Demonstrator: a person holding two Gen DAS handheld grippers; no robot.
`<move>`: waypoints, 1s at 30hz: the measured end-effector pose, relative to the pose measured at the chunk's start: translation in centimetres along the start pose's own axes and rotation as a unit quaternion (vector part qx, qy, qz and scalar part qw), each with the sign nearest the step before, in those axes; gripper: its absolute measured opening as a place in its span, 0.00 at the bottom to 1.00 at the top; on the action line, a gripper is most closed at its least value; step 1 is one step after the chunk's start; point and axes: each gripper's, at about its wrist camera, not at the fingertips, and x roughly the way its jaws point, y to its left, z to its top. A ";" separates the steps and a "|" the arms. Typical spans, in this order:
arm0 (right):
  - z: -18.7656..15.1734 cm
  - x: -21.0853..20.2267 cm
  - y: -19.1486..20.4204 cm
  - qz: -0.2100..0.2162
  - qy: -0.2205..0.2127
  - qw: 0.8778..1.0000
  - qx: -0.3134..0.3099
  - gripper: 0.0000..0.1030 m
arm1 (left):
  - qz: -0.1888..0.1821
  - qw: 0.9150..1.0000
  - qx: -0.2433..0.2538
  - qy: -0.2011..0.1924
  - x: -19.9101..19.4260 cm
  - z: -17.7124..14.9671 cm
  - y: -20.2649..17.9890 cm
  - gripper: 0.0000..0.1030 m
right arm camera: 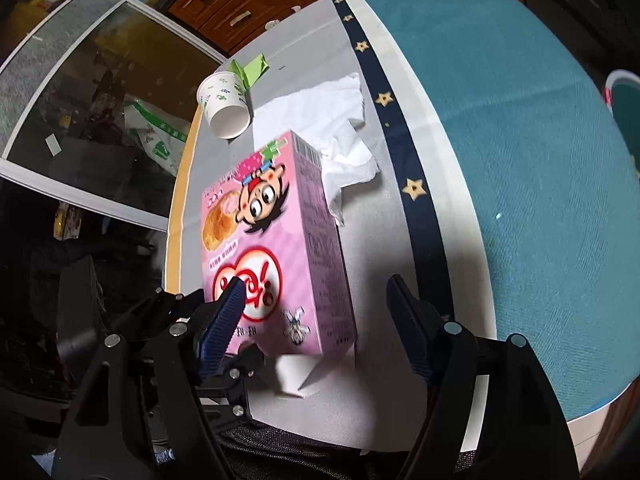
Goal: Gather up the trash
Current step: 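Grasp the crumpled white tissue with the left tool while the right tool lifts the pink box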
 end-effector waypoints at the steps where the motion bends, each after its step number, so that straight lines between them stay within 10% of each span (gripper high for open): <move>1: -0.1 0.2 -0.4 0.005 0.002 1.000 0.005 0.71 | -0.001 1.000 -0.002 -0.002 -0.1 0.0 0.0 0.64; 5: -0.5 0.8 -1.6 0.035 0.015 0.999 0.030 0.78 | 0.001 0.999 -0.020 -0.029 -2.1 0.1 0.4 0.41; 11: 0.2 1.1 -0.7 0.112 0.023 0.992 0.053 0.84 | -0.104 0.992 -0.065 -0.030 -3.6 1.1 3.2 0.30; 15: 0.0 2.6 0.5 0.134 0.041 0.988 0.066 0.83 | -0.092 0.993 -0.068 -0.032 -3.6 0.8 2.7 0.30; 20: 0.2 0.0 2.4 0.101 -0.003 0.995 0.014 0.57 | -0.093 0.994 -0.051 -0.018 -2.7 1.3 2.6 0.41; 26: 1.8 -5.0 4.4 0.055 -0.069 0.995 -0.038 0.52 | -0.081 0.995 -0.019 -0.052 -4.4 3.4 2.0 0.72; 30: 3.7 -7.8 2.4 0.029 -0.118 0.993 -0.006 0.52 | -0.072 0.996 -0.001 -0.054 -3.7 5.2 1.6 0.74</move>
